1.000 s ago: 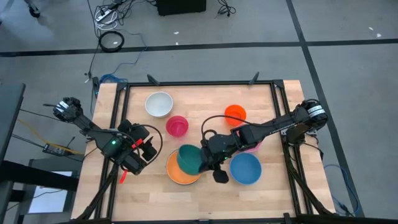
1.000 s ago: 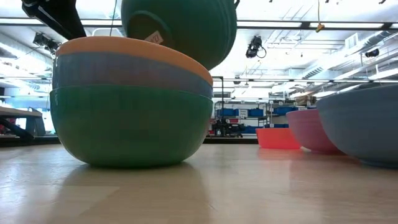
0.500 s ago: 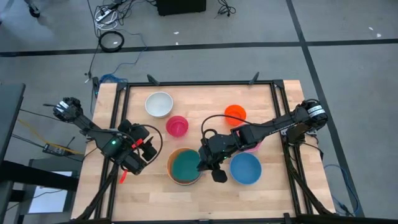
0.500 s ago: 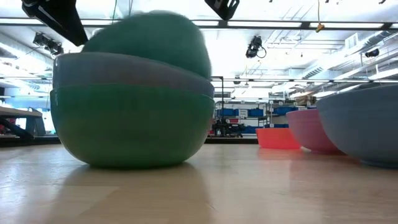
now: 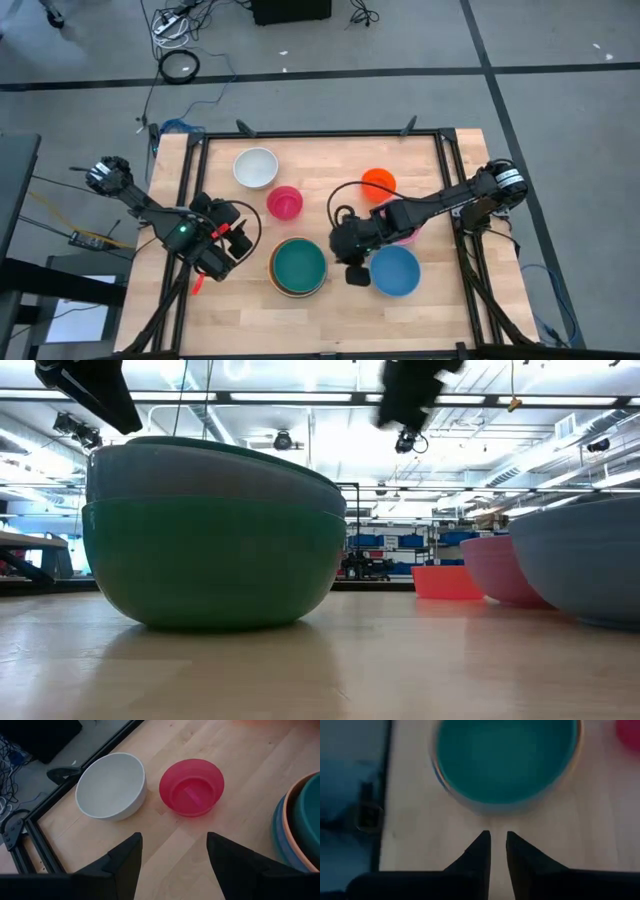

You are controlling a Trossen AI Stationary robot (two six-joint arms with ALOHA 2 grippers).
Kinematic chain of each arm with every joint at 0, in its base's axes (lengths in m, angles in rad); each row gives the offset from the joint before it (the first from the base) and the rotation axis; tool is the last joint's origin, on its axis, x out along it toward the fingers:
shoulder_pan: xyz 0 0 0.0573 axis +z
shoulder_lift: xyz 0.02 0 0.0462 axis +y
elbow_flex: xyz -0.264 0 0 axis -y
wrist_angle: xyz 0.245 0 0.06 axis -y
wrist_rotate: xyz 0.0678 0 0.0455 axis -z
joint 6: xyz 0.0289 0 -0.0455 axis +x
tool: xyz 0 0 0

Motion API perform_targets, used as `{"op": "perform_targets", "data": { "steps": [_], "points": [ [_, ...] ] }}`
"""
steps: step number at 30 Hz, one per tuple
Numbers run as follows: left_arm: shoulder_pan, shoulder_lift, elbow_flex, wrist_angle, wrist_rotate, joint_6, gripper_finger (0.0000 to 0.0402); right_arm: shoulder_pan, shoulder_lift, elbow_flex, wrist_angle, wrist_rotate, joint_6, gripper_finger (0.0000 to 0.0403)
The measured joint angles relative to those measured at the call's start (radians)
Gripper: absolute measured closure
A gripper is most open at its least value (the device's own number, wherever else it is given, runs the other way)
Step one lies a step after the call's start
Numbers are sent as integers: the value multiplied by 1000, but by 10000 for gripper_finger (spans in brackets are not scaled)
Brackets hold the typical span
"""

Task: Nest bowls inside each other
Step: Stack the blue bowl on top of the the dark green bowl

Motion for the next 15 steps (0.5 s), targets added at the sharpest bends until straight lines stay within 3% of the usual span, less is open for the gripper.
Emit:
{"op": "perform_targets", "data": {
  "steps": [7,15],
  "points": [
    [0,0,0,0,0,0,172,82,-3,0,-250,35,195,330],
    [0,0,0,-2,0,2,172,165,-12,0,-289,-26,424,250]
  ]
}}
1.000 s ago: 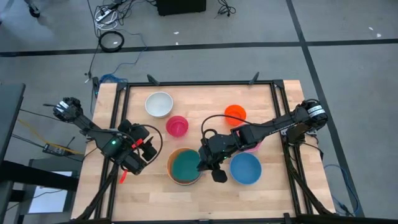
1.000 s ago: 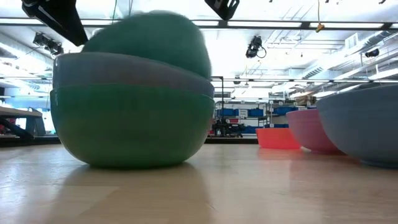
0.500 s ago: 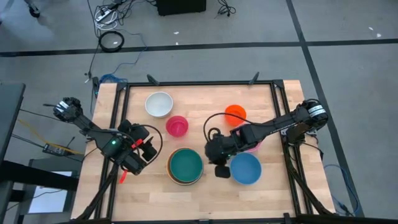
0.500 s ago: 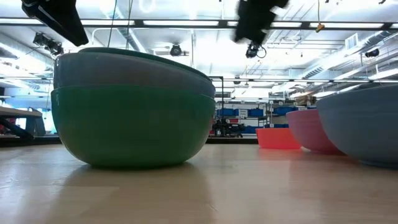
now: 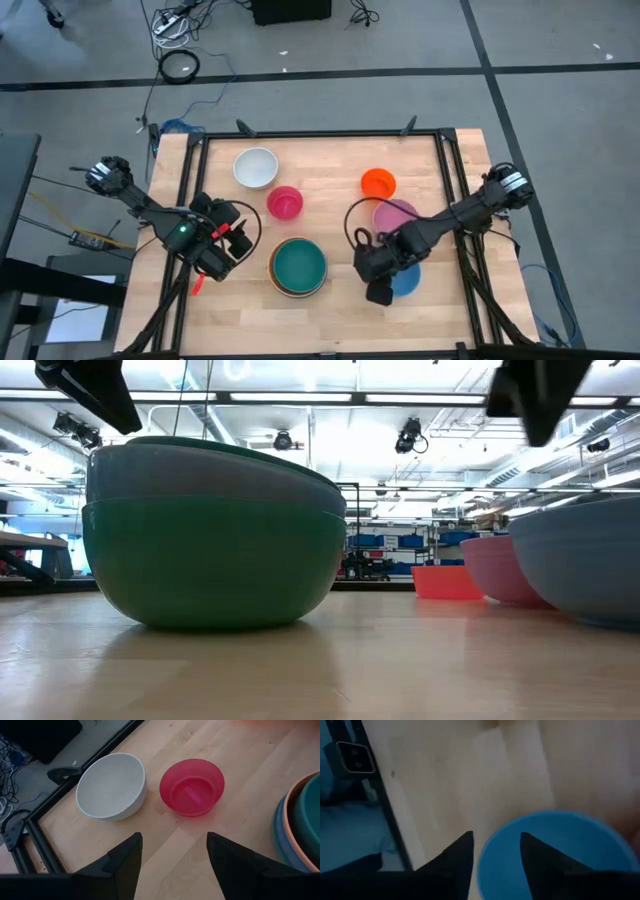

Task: Nest bowls inside each other
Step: Stack the blue bowl on top of the the dark green bowl

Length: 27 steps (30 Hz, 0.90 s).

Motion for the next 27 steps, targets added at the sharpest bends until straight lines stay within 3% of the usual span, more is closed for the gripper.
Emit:
{"op": "perform_targets", "data": {
  "steps": [8,19,27],
  "points": [
    [0,0,0,2,0,2,172,101,2,0,-18,-20,109,207],
    [0,0,0,2,0,2,172,218,4,-153,-30,131,108,210],
    [0,0,0,2,0,2,172,225,5,-210,58,90,161,214]
  ]
}}
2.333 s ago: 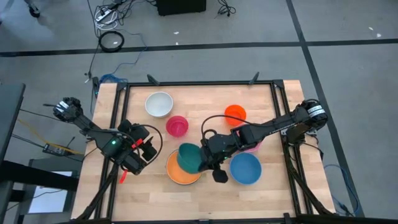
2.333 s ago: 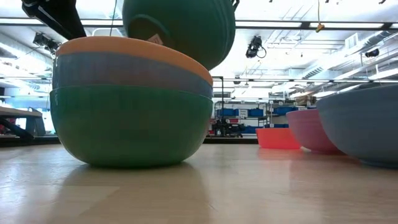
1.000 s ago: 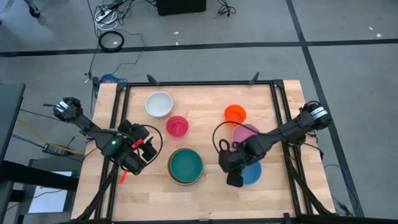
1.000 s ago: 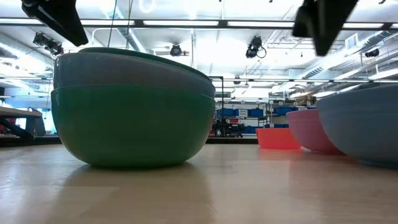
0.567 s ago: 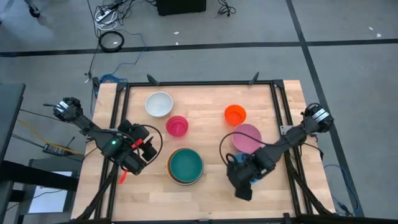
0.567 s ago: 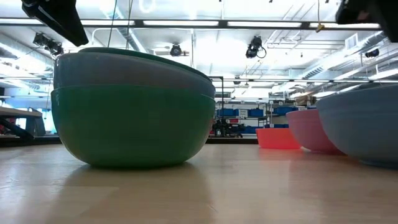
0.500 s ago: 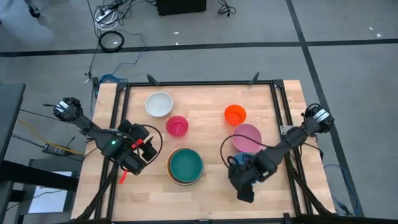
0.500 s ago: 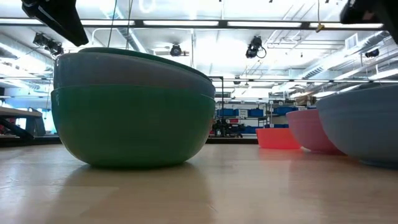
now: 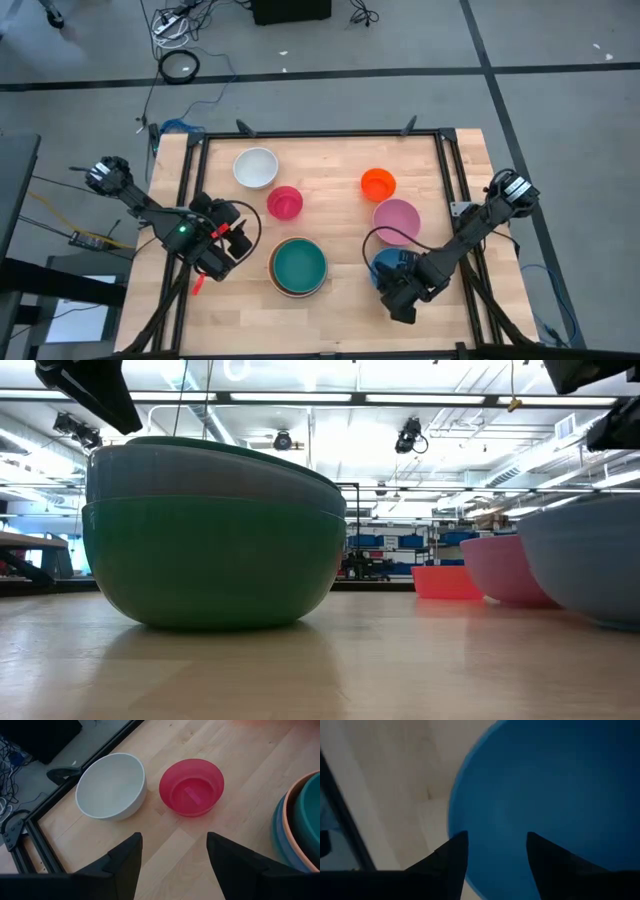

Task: Nest bowls inside each other
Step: Stack the blue bowl on top of the the dark green bowl

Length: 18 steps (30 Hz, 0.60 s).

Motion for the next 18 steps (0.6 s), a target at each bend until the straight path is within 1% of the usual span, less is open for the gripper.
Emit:
{"op": "perform_targets", "data": {
  "steps": [10,13,18],
  "points": [
    [0,0,0,0,0,0,172,4,-15,0,38,-17,33,214],
    [0,0,0,0,0,0,172,2,-59,0,64,33,56,214],
    [0,0,0,2,0,-2,172,-1,-146,1,170,114,83,214]
  ]
}}
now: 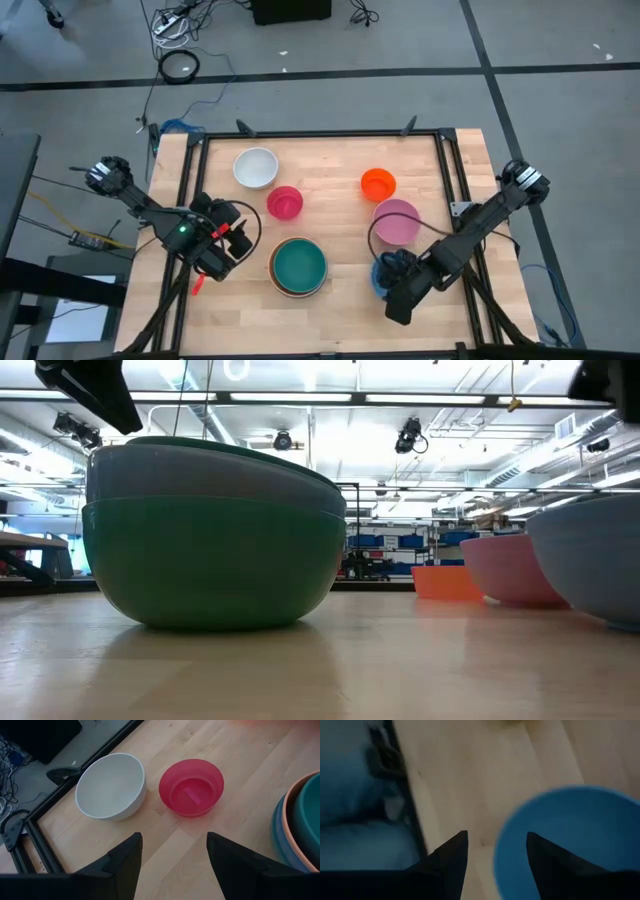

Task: Nest bowls inside each other
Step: Stack the blue bowl on top of the the dark green bowl

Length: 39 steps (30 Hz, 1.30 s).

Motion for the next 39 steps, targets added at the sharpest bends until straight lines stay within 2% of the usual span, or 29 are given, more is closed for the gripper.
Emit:
{"op": "perform_targets", "data": {
  "steps": [4,11,25,29,35,39],
  "points": [
    [0,0,0,5,0,-1,172,0,-2,0,20,-5,18,217],
    [0,0,0,6,0,-2,172,1,106,0,17,-103,-6,217],
    [0,0,0,14,0,-2,172,1,262,0,-44,-148,-49,225],
    [0,0,0,14,0,-2,172,0,280,0,-45,-147,-94,265],
    [0,0,0,21,0,-2,172,0,269,1,-52,-140,-160,385],
    [0,0,0,23,0,-2,172,6,268,3,-51,-129,-179,393]
  ]
}}
